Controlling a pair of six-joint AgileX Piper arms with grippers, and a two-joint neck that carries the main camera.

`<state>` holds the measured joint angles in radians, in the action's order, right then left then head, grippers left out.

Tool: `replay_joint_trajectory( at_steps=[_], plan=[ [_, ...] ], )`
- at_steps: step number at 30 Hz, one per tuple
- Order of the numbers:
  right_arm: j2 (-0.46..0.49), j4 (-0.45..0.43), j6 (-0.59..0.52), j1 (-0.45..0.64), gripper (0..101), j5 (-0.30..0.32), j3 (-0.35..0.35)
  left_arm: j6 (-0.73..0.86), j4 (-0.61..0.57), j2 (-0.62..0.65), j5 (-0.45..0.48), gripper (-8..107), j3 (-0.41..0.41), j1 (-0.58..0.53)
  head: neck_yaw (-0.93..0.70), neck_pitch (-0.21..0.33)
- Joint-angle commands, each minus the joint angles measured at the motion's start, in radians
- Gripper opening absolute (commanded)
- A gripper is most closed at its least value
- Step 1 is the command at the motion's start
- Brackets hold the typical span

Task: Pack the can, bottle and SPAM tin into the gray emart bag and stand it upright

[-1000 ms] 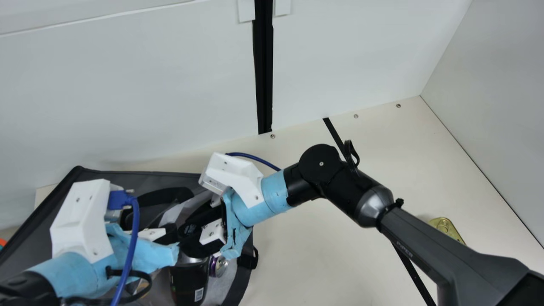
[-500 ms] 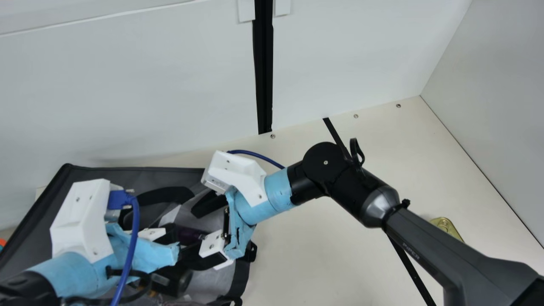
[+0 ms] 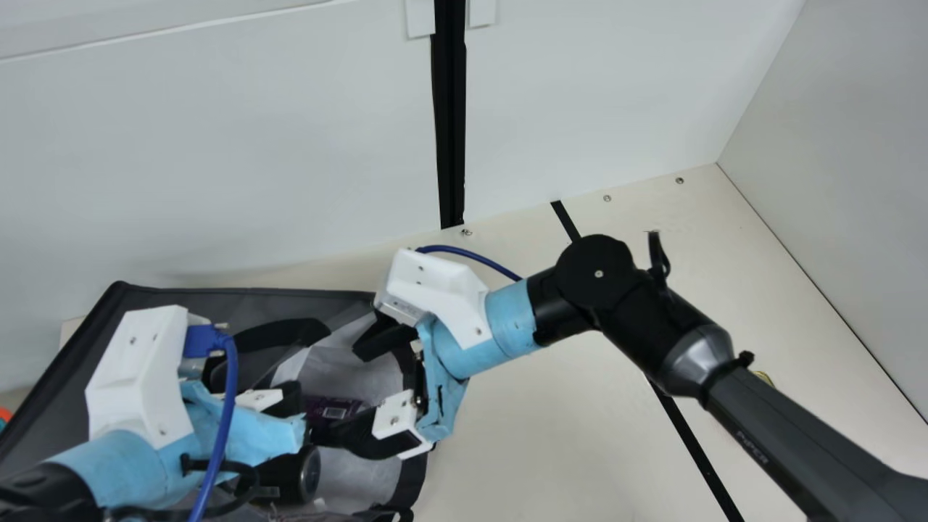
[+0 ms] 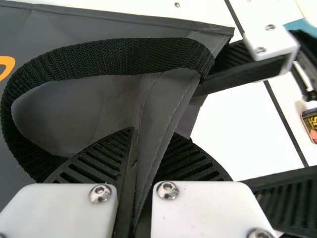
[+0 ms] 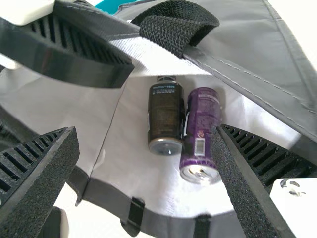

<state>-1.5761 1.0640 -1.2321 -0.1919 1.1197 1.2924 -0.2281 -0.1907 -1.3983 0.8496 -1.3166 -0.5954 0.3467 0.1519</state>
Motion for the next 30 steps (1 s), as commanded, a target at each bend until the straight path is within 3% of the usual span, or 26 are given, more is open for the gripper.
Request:
replay_joint_trajectory(
  at_steps=[1,18,30],
  plan=[
    [0.014,-0.002,-0.002,0.013,95,0.009,-0.003,0.0,0.0,0.0,0.0,-8,0.0,0.0,0.002,0.023],
    [0.129,-0.057,0.013,0.146,95,0.077,0.013,0.0,0.0,0.0,0.0,-8,0.0,0.0,0.002,0.023],
    [0.211,-0.124,0.042,0.264,95,0.088,0.029,0.0,0.0,0.0,0.0,-8,0.0,0.0,0.002,0.023]
  ],
)
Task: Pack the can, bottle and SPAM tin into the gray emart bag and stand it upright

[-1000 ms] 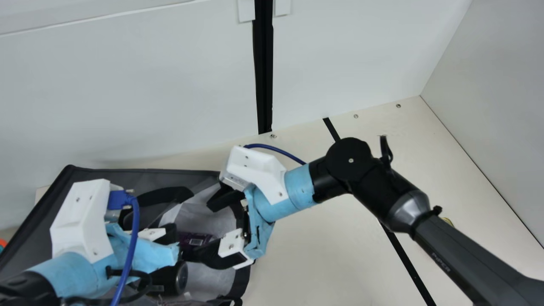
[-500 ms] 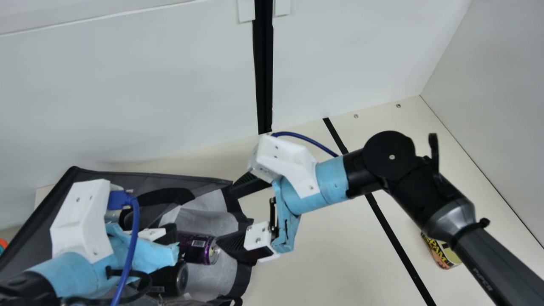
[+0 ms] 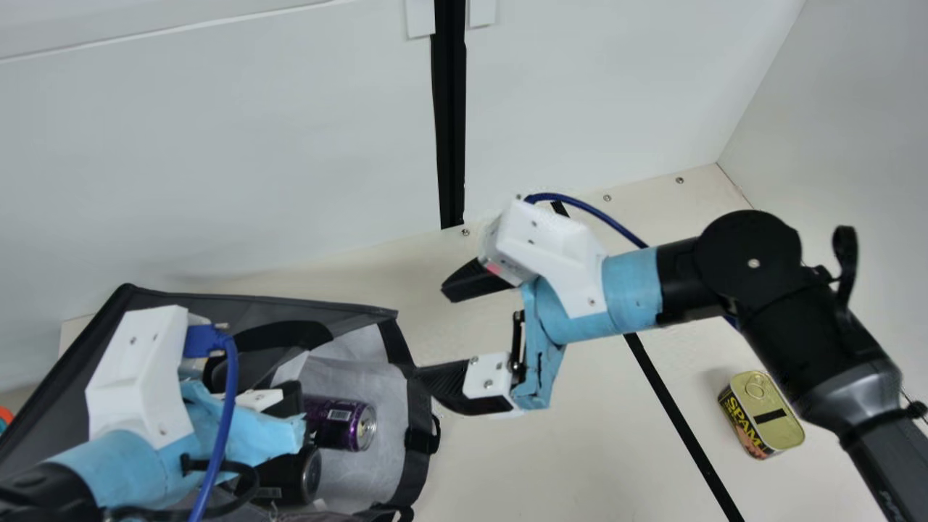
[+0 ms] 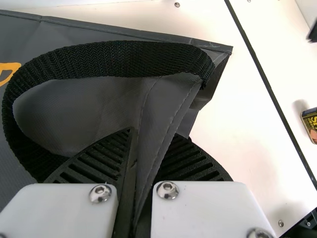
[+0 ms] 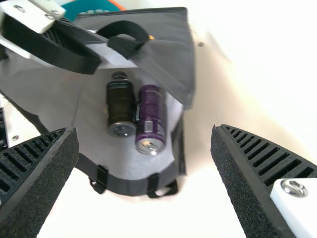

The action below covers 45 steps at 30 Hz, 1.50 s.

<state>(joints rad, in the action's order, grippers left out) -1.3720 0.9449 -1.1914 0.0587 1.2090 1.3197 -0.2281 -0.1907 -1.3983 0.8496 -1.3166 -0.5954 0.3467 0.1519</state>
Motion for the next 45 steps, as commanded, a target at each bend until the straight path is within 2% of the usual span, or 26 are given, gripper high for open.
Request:
replay_joint_trajectory(
  at_steps=[1,21,33,45],
  plan=[
    [0.014,-0.01,0.004,0.025,95,-0.001,0.001,0.0,0.0,0.0,0.0,-8,0.0,0.0,0.002,0.023],
    [0.181,-0.154,0.105,0.264,95,-0.001,0.004,0.0,0.0,0.0,0.0,-8,0.0,0.0,0.002,0.023],
    [0.288,-0.325,0.153,0.387,95,0.011,0.003,0.0,0.0,0.0,0.0,-8,0.0,0.0,0.002,0.023],
    [0.381,-0.543,0.19,0.454,95,0.011,-0.006,0.0,0.0,0.0,0.0,-8,0.0,0.0,0.002,0.023]
  ],
)
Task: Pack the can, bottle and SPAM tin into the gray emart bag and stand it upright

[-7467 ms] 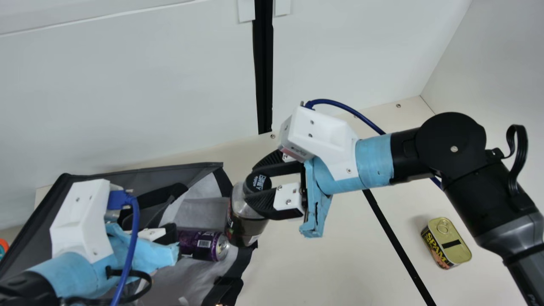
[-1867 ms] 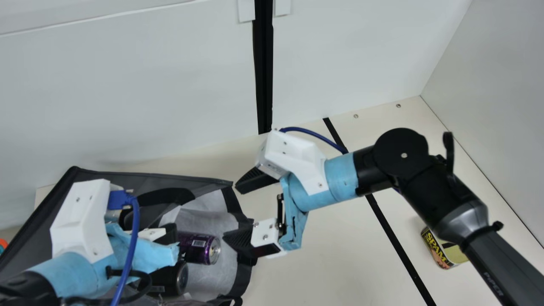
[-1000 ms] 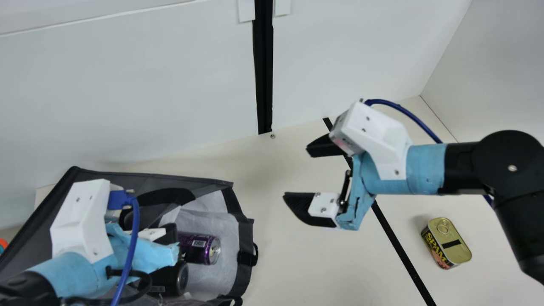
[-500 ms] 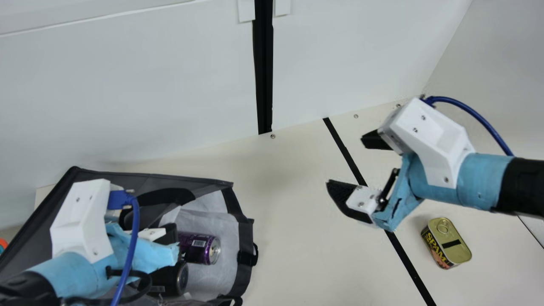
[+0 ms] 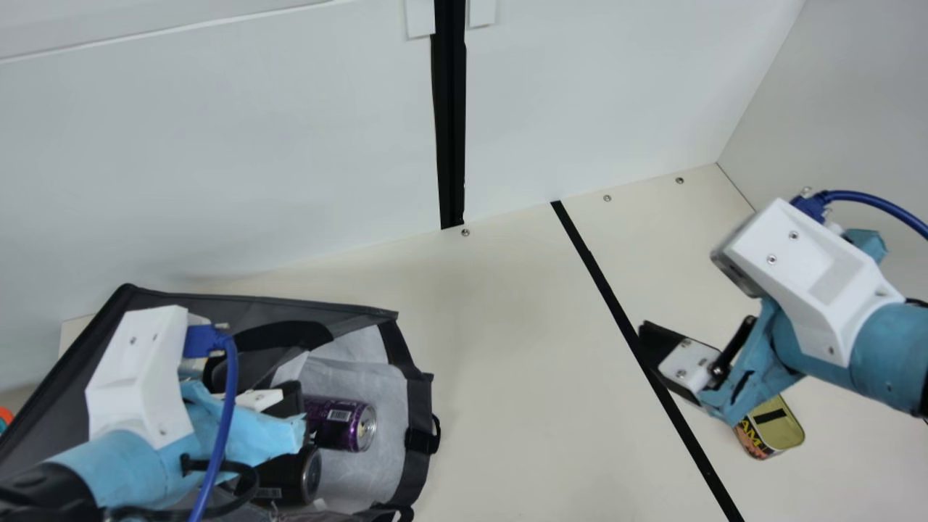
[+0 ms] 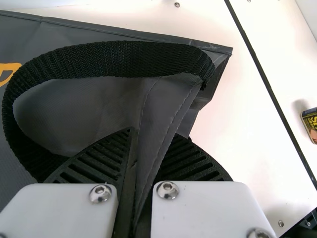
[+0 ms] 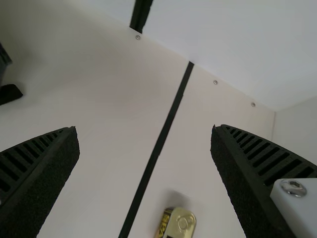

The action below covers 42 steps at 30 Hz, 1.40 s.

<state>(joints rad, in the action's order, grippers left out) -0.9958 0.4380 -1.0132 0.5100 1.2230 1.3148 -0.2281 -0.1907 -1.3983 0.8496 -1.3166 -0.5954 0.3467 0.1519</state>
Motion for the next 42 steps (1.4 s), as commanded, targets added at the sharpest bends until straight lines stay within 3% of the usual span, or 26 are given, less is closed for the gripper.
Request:
replay_joint_trajectory(
  at_steps=[1,10,24,32,42],
  plan=[
    [0.012,-0.055,0.025,0.006,95,-0.003,0.0,0.0,0.0,0.0,0.0,-8,0.0,0.0,0.002,0.023],
    [0.059,-0.239,0.208,-0.001,95,-0.003,0.01,0.0,0.0,0.0,0.0,-8,0.0,0.0,0.002,0.023],
    [0.12,-0.501,0.579,-0.124,95,-0.003,-0.027,0.0,0.0,0.0,0.0,-8,0.0,0.0,0.002,0.023],
    [0.141,-0.552,0.674,-0.131,95,-0.003,-0.04,0.0,0.0,0.0,0.0,-8,0.0,0.0,0.002,0.023],
    [0.163,-0.548,0.702,-0.091,95,-0.003,-0.045,0.0,0.0,0.0,0.0,-8,0.0,0.0,0.002,0.023]
  ],
)
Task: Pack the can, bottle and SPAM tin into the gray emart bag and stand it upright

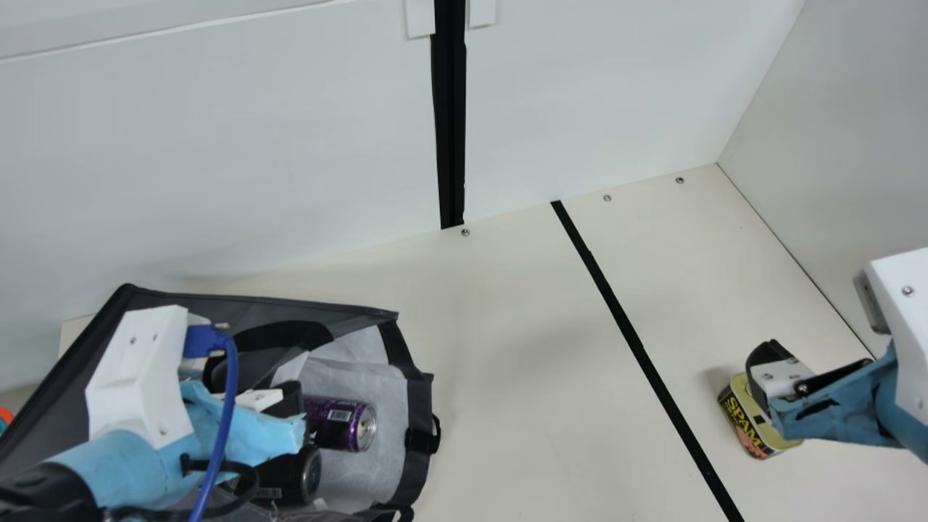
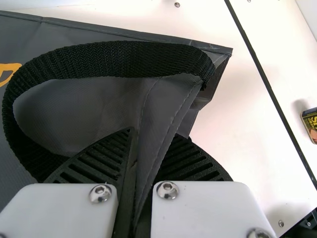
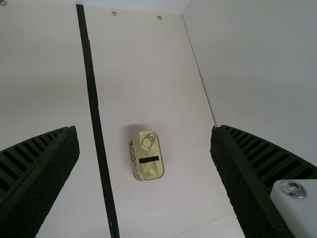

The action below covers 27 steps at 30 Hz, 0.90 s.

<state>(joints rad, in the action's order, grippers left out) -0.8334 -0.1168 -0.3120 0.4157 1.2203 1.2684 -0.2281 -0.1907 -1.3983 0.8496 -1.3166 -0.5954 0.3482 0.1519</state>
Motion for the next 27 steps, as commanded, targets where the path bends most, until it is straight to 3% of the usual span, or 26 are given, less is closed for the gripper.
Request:
replay_joint_trajectory(
  at_steps=[1,27],
  plan=[
    [0.002,0.008,0.002,0.007,95,0.0,0.002,0.0,0.0,0.0,0.0,-8,0.0,0.0,0.001,0.023],
    [0.019,0.017,0.015,0.034,95,0.0,0.024,0.0,0.0,0.0,0.0,-8,0.0,0.0,0.001,0.023]
  ],
)
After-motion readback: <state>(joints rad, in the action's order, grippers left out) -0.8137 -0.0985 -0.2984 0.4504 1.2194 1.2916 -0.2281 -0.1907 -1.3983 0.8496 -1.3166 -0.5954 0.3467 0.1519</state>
